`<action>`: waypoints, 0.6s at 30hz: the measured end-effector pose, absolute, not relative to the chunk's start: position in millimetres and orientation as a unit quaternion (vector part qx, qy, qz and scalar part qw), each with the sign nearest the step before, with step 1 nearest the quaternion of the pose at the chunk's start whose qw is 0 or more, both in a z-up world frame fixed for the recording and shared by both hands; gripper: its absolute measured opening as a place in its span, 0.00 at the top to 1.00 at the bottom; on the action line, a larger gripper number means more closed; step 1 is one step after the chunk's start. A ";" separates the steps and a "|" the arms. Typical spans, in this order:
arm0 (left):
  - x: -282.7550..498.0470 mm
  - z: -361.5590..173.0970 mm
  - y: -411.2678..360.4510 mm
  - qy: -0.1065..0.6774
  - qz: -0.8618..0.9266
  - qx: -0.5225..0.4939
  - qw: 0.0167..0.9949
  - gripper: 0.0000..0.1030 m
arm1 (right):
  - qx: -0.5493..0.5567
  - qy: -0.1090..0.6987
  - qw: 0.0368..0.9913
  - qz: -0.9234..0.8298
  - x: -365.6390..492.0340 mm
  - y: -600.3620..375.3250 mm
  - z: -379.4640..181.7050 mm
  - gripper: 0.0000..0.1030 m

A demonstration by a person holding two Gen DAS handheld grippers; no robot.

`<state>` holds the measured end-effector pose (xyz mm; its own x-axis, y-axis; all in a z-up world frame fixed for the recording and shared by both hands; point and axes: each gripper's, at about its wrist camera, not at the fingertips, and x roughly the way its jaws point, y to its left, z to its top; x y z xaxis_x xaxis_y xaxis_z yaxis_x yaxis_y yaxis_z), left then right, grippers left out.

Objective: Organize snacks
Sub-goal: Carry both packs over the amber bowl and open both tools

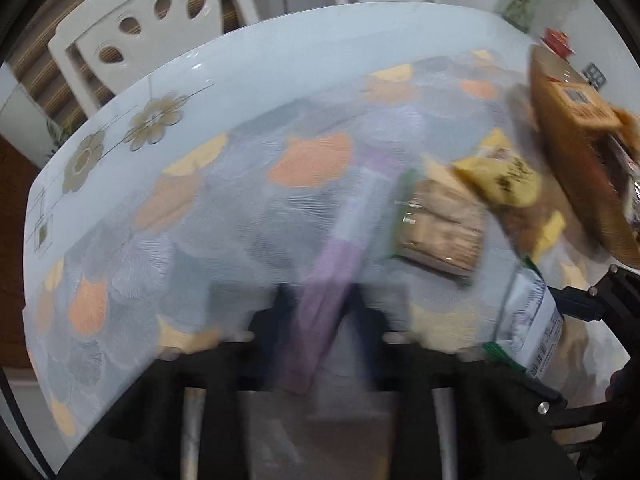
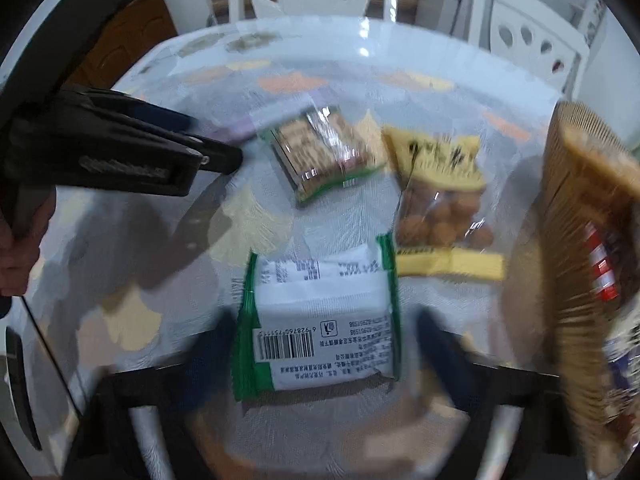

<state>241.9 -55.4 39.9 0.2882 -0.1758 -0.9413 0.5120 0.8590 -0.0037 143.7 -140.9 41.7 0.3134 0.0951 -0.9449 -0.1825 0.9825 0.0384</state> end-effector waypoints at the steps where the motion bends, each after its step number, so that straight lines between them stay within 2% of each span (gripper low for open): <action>1: 239.7 40.6 -53.6 0.558 -0.213 0.133 0.791 0.85 | -0.027 0.585 0.805 0.096 142.3 -142.1 42.6 0.47; 3: 237.1 44.2 -38.5 0.571 -0.201 0.052 0.794 0.85 | 0.001 0.591 0.800 0.107 136.9 -147.8 43.3 0.47; 5: 230.5 50.2 -27.9 0.570 -0.190 0.015 0.799 0.86 | 0.035 0.592 0.797 0.115 131.0 -156.5 48.3 0.47; 13: 211.3 103.3 -1.7 0.532 -0.163 -0.033 0.830 0.86 | 0.102 0.542 0.823 0.133 115.4 -179.8 105.4 0.47; 18: 224.0 153.7 -28.0 0.488 -0.181 -0.024 0.853 0.86 | 0.095 0.496 0.855 0.113 119.8 -207.0 162.8 0.47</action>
<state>224.0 -28.0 153.7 0.4577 -0.3320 -0.8248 0.2858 0.9334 -0.2171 119.8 -207.0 162.8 0.4816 0.2876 -0.8278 -0.0990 0.9564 0.2747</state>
